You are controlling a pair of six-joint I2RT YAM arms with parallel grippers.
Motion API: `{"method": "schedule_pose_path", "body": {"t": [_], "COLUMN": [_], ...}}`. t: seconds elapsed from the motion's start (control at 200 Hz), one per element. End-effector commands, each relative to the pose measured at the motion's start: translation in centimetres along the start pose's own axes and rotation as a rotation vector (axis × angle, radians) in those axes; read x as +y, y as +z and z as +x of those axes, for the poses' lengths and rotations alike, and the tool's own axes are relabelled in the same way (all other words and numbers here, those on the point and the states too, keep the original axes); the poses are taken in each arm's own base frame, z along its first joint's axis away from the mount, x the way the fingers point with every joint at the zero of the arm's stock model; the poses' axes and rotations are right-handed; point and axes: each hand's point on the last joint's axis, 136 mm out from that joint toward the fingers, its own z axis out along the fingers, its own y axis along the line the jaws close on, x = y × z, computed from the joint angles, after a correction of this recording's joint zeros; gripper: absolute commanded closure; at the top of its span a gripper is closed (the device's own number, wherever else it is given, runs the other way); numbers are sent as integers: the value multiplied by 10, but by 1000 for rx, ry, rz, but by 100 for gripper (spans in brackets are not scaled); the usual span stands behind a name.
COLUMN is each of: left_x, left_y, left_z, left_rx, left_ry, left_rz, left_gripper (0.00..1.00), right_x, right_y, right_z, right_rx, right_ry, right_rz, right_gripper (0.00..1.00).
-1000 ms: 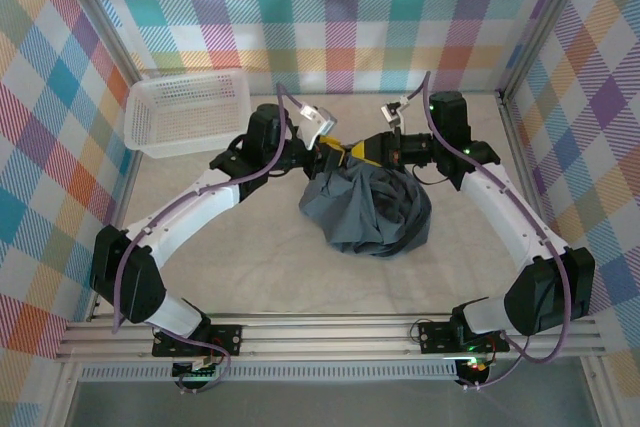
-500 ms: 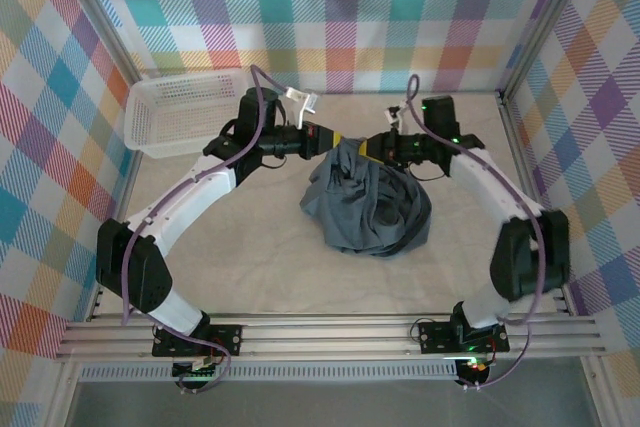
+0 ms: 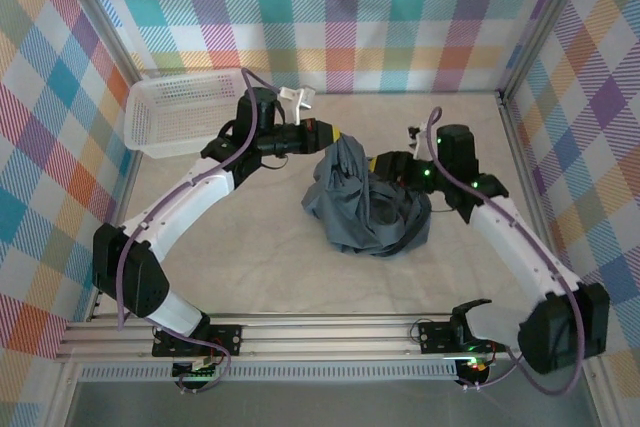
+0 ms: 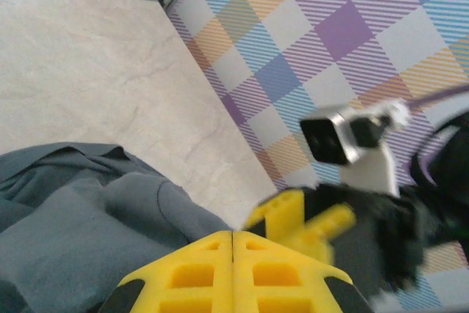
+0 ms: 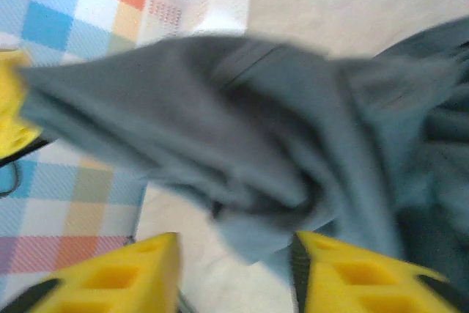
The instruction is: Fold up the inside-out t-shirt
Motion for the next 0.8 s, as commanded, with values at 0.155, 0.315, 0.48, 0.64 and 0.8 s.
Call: {"method": "schedule_pose_path", "body": {"t": [0.155,0.315,0.48,0.64,0.8], "left_x": [-16,-14,32,90,102], "left_y": [12,11,5,4,-3], "left_z": [-12,-21,-23,-17,-14], "left_rx": [2,-22,-10,11,35], "left_ry": [13,17,-9,-57,-21], "left_rz": [35,4,-234,-382,-421], "left_gripper": [100,100,100,100,100], "right_x": [-2,12,31,84,95], "right_y": [40,68,61,26,12], "right_z": [-14,-27,-27,-18,-17], "right_rx": [-40,46,77,97,118], "right_ry": [-24,-126,-139,-201,-226], "right_rz": [-8,-81,-146,-370,-487], "right_gripper": [34,56,100,100,100]}}
